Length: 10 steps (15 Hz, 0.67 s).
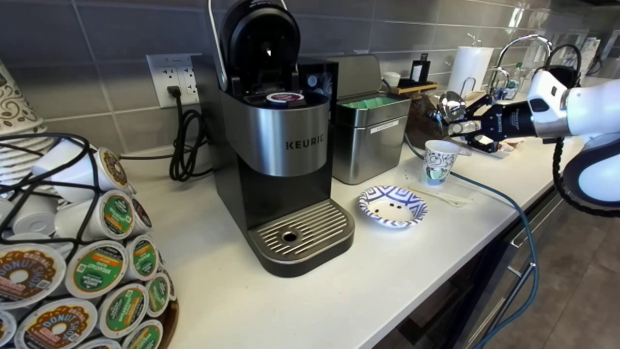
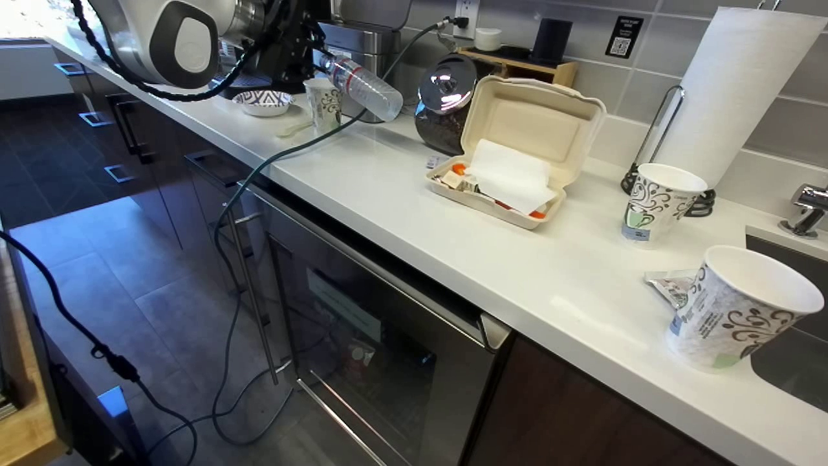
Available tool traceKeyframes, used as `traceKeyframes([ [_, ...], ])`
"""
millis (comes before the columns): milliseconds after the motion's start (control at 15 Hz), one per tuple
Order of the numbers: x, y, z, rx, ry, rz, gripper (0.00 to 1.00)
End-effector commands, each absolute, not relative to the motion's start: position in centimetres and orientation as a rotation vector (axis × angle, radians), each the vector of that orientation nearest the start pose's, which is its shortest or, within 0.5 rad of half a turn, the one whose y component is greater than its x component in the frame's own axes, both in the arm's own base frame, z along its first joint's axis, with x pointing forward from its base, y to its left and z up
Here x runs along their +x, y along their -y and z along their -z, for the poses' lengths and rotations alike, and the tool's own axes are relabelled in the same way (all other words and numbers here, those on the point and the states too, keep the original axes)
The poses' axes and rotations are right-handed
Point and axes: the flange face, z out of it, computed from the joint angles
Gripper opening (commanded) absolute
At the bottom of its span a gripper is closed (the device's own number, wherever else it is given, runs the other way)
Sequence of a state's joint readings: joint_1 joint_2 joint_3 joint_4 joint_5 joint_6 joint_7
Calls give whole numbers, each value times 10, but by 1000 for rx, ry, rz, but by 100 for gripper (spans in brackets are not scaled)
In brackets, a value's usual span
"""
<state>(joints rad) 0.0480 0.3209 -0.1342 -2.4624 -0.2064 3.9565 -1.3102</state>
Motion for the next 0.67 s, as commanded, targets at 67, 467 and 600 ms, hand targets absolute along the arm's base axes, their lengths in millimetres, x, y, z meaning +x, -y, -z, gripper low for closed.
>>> traceKeyframes([
  [67, 522, 23, -327, 1498, -1448, -1117, 8],
  [467, 523, 32, -331, 1425, -1445, -1135, 8],
  [600, 523, 34, -332, 1404, -1450, -1138, 8],
])
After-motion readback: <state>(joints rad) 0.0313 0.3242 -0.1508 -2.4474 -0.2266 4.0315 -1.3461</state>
